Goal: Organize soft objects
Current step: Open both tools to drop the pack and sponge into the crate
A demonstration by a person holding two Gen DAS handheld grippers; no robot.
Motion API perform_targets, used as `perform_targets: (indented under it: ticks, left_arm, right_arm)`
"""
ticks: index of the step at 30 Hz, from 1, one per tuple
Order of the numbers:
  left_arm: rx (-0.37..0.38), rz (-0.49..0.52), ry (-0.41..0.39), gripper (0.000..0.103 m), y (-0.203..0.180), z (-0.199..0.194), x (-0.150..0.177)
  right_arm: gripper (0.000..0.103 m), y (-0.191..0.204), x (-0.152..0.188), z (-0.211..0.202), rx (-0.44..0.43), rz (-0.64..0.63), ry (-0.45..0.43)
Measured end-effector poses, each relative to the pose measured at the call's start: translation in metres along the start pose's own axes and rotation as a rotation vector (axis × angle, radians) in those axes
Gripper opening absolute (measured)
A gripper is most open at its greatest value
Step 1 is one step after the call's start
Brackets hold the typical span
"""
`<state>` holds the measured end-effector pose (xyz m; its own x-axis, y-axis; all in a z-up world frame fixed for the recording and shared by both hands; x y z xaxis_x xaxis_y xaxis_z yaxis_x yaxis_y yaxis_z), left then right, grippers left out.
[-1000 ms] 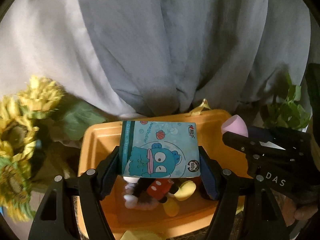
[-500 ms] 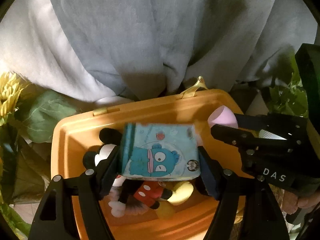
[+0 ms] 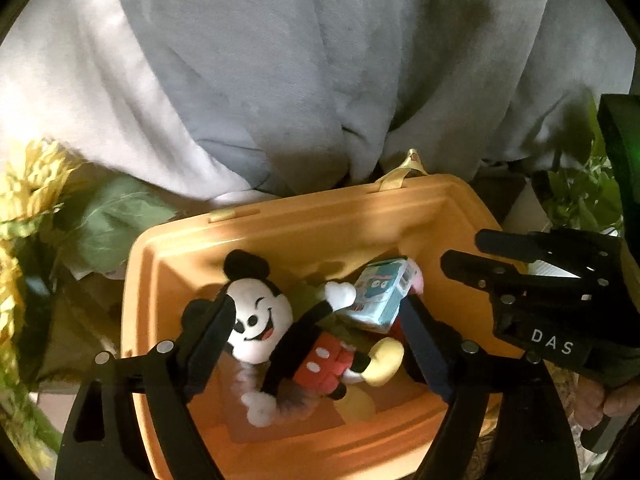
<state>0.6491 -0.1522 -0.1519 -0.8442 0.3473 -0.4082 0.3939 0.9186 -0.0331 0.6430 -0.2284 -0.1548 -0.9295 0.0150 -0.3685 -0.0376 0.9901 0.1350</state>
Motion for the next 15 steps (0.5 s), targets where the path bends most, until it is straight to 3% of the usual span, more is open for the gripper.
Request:
perform_targets:
  ticks: [8, 15]
  left_arm:
    - [-0.088, -0.081, -0.080, 0.085, 0.016, -0.042, 0.022]
    - [-0.225, -0.123, -0.215, 0.096, 0.028, -0.102, 0.052]
  right_arm:
    - [0.042, 0.005, 0.015, -0.034, 0.059, 0.002, -0.066]
    - [0.045, 0.022, 0.040, -0.074, 0.095, 0.002, -0.138]
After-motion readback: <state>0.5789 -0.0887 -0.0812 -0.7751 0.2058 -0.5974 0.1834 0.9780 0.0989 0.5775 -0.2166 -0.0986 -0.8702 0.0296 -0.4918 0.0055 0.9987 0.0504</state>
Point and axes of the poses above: each gripper's, at about its wrist camera, not at the fingertips, and z roughly the way its jaws point, y to its left, x to its underside, the point moved 10 cm from there along z, roughly the way its jaws point, and after that the axes turned 11 degrees about y, right-handed, at the moved point
